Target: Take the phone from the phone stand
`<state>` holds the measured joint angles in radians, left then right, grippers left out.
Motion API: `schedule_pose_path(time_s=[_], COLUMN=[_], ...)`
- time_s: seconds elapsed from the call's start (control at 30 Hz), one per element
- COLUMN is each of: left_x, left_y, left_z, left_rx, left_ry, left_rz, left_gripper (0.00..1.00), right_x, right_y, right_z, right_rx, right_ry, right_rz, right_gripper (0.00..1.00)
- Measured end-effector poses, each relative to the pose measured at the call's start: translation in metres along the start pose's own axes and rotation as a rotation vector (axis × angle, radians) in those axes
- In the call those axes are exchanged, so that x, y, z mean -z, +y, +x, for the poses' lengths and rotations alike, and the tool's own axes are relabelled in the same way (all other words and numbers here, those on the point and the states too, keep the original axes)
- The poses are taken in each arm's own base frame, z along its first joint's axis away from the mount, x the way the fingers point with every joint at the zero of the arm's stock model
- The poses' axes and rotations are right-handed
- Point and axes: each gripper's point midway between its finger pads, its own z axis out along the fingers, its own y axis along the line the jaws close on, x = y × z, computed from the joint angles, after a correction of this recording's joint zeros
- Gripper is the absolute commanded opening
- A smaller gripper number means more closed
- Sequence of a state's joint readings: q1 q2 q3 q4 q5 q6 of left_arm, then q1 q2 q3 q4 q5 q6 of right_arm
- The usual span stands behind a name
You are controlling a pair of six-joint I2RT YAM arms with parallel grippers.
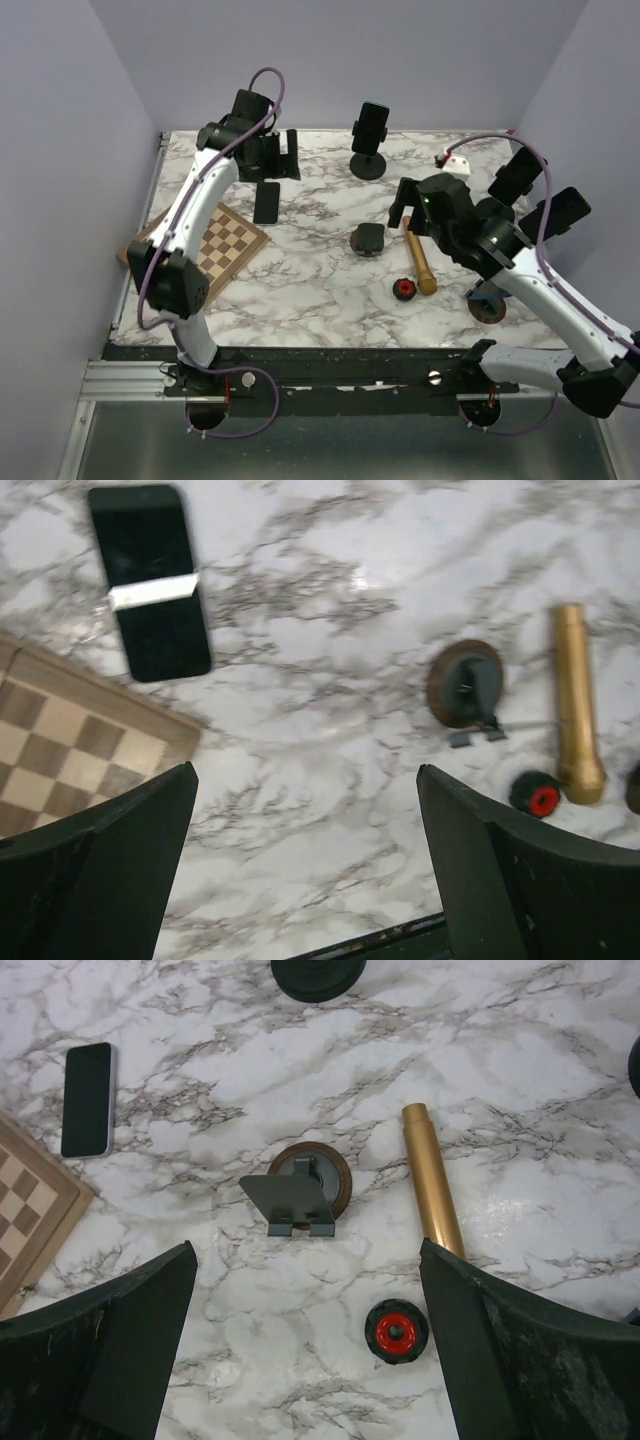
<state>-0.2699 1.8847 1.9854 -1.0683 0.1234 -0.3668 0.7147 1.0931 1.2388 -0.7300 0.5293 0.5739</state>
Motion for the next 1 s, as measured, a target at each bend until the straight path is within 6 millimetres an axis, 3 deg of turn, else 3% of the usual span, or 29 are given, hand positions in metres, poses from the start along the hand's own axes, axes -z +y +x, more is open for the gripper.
schedule_pose_path(time_s=[0.13, 0.2, 0.3, 0.4, 0.67, 0.77, 1.0], left_x=[0.063, 0.086, 0.101, 0.103, 0.121, 0.126, 0.128], left_y=[-0.069, -0.086, -0.076, -0.062, -0.051, -0.053, -0.064], left_z=[0.027, 0.044, 0.061, 0.073, 0.087, 0.09, 0.093], left_rx=[-0.088, -0.108, -0.09, -0.089, -0.138, -0.147, -0.158], left_ry=[-0.134, -0.183, -0.232, -0.252, -0.339, -0.364, -0.374], left_rz=[0.179, 0.263, 0.293, 0.28, 0.289, 0.302, 0.333], left_gripper=[0.99, 0.99, 0.99, 0.99, 0.99, 0.99, 0.99], right_x=[-0.031, -0.046, -0.07, -0.092, -0.154, -0.169, -0.226], right_y=[0.018, 0.03, 0.05, 0.069, 0.104, 0.101, 0.083], right_z=[0.01, 0.007, -0.003, -0.018, -0.071, -0.079, -0.102], right_rx=[0.016, 0.003, -0.038, -0.086, -0.174, -0.179, -0.16], right_ry=[0.048, 0.054, 0.04, 0.007, -0.136, -0.156, -0.203], right_rz=[0.022, 0.028, 0.045, 0.067, 0.108, 0.126, 0.183], right_gripper=[1.0, 1.0, 1.0, 1.0, 1.0, 1.0, 1.0])
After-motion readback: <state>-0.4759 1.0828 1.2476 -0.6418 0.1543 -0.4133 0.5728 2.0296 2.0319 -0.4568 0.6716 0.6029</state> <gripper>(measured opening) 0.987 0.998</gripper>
